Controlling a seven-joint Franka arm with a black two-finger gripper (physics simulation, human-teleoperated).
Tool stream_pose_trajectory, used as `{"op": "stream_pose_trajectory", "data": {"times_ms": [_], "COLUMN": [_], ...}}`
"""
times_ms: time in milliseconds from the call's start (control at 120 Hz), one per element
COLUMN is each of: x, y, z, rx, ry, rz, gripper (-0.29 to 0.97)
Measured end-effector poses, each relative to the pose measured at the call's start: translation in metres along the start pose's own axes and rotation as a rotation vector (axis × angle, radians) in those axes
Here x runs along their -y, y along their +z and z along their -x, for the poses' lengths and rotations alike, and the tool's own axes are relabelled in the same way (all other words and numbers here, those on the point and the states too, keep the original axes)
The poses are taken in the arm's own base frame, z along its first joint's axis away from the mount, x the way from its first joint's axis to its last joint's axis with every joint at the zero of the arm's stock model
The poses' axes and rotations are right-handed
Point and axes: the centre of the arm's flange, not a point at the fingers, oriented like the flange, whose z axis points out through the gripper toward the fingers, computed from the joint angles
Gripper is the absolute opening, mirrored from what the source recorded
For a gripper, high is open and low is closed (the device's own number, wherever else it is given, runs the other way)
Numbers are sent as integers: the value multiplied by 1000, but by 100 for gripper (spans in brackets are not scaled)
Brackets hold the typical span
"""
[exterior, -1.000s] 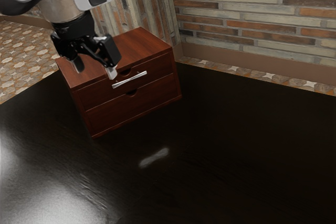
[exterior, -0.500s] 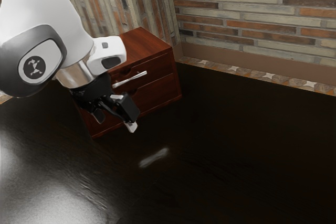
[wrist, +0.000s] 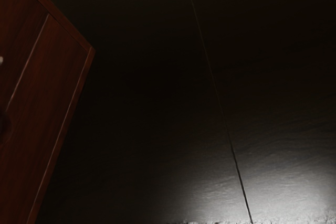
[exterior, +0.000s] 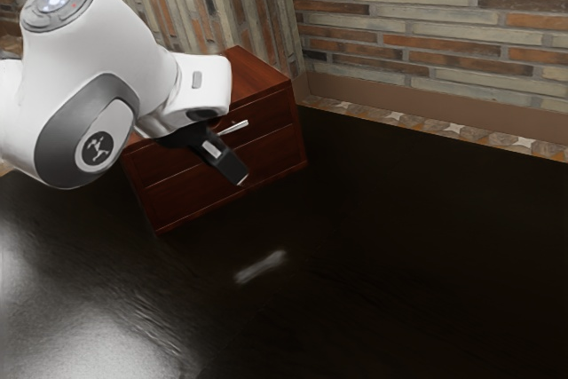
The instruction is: Pull the drawer handle with one arm to open the drawer
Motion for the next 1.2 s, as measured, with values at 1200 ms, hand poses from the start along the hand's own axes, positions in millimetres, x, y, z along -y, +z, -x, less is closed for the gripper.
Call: {"op": "stream_pose_trajectory", "data": {"times_ms": [1200], "x": [100], "y": [134], "z": [-36], "rx": [198], "ry": [215], "rz": [-16], "gripper": [68]}}
